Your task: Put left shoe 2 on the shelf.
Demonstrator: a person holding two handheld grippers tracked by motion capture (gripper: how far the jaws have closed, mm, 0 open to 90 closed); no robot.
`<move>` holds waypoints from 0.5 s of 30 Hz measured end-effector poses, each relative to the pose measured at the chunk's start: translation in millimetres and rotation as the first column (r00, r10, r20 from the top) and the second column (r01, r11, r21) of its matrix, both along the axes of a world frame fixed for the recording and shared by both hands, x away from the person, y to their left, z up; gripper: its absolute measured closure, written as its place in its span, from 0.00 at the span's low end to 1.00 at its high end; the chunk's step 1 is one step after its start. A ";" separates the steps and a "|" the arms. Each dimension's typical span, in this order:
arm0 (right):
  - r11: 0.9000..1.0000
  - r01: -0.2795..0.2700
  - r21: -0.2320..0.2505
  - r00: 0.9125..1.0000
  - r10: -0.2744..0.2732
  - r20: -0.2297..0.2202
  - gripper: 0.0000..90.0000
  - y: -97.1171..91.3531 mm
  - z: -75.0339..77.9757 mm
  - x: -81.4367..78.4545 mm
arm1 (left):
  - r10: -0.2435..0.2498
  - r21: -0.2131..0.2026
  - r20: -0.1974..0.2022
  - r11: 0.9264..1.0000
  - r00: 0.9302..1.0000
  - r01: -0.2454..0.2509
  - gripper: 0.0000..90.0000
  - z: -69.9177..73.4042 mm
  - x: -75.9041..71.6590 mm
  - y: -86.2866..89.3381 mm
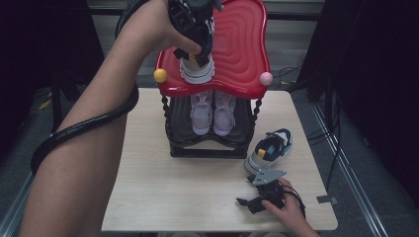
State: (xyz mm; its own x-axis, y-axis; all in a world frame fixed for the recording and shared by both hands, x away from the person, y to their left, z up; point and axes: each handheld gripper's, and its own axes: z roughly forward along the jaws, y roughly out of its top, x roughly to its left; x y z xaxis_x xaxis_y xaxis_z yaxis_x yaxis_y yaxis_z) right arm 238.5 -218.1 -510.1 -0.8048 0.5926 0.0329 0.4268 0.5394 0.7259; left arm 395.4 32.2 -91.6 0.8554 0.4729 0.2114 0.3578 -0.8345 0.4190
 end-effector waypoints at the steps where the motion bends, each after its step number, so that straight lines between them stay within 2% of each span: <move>1: 1.000 0.000 0.000 1.000 0.000 0.000 0.15 0.0 0.0 0.0 | 0.001 0.005 -0.001 1.000 1.000 -0.001 0.31 1.5 -0.2 1.0; 3: 1.000 0.000 0.000 1.000 0.000 0.000 0.15 0.0 0.0 0.0 | 0.024 -0.007 -0.015 1.000 1.000 -0.024 0.31 3.7 -2.3 2.3; 6: 1.000 0.000 0.000 1.000 0.000 0.000 0.15 0.0 0.0 0.0 | 0.041 0.006 -0.028 0.999 0.999 -0.041 0.30 6.2 -3.4 5.0; 13: 1.000 0.001 0.000 1.000 -0.001 0.000 0.15 0.0 0.0 0.0 | 0.059 0.004 -0.056 0.998 0.997 -0.059 0.30 6.1 -7.3 15.3; 14: 1.000 0.000 0.000 1.000 0.000 0.000 0.15 0.0 0.0 0.0 | 0.058 0.013 -0.055 0.998 0.997 -0.057 0.30 5.7 -7.4 16.2; 15: 1.000 0.000 0.000 1.000 0.000 0.000 0.15 0.0 0.0 0.0 | 0.068 0.006 -0.068 0.998 0.995 -0.068 0.30 4.8 -8.1 17.2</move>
